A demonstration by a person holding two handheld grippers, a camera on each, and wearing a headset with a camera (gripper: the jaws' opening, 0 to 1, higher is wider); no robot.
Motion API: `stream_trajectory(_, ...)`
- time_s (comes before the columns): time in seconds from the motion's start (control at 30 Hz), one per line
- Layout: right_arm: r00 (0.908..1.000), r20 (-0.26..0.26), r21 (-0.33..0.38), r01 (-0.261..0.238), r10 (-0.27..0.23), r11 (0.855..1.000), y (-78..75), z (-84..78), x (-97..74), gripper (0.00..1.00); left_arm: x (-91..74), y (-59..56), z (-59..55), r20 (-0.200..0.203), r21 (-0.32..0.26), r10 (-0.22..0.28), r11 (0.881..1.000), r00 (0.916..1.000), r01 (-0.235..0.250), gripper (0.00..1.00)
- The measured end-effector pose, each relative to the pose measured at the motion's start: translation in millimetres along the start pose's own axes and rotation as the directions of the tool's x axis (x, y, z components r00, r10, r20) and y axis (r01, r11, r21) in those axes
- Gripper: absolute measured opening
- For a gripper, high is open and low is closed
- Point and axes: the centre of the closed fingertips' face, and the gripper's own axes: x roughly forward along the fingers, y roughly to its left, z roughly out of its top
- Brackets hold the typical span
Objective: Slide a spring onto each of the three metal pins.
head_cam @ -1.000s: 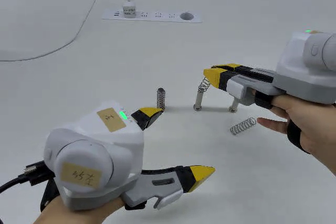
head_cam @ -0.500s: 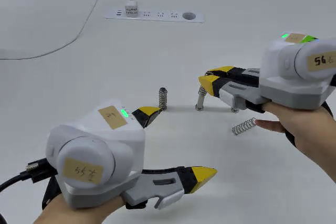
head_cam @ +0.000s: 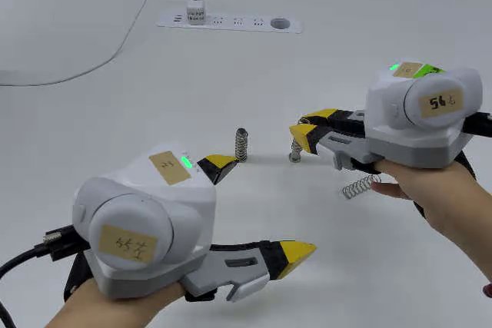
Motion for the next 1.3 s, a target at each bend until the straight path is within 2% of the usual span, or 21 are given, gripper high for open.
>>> stream_trajectory(0.77, 0.998, -0.064, -0.011, -0.006, 0.005, 1.0, 4.4, -20.0, 8.2, 0.12, -2.0, -0.5, -1.2, -0.008, -0.001, 0.003, 1.0, 1.0, -0.003, 0.75)
stream_trajectory(1.17, 0.9981, -0.061, -0.005, -0.007, 0.007, 1.0, 3.6, -19.3, 8.8, 0.12, -2.8, 0.6, 0.3, -0.005, 0.005, 0.006, 1.0, 1.0, -0.006, 0.74)
stream_trajectory(1.3, 0.998, -0.063, 0.01, -0.004, 0.004, 1.0, 2.9, -19.3, 7.9, 0.19, -3.2, 1.4, 0.8, -0.004, 0.008, 0.009, 1.0, 1.0, -0.009, 0.74)
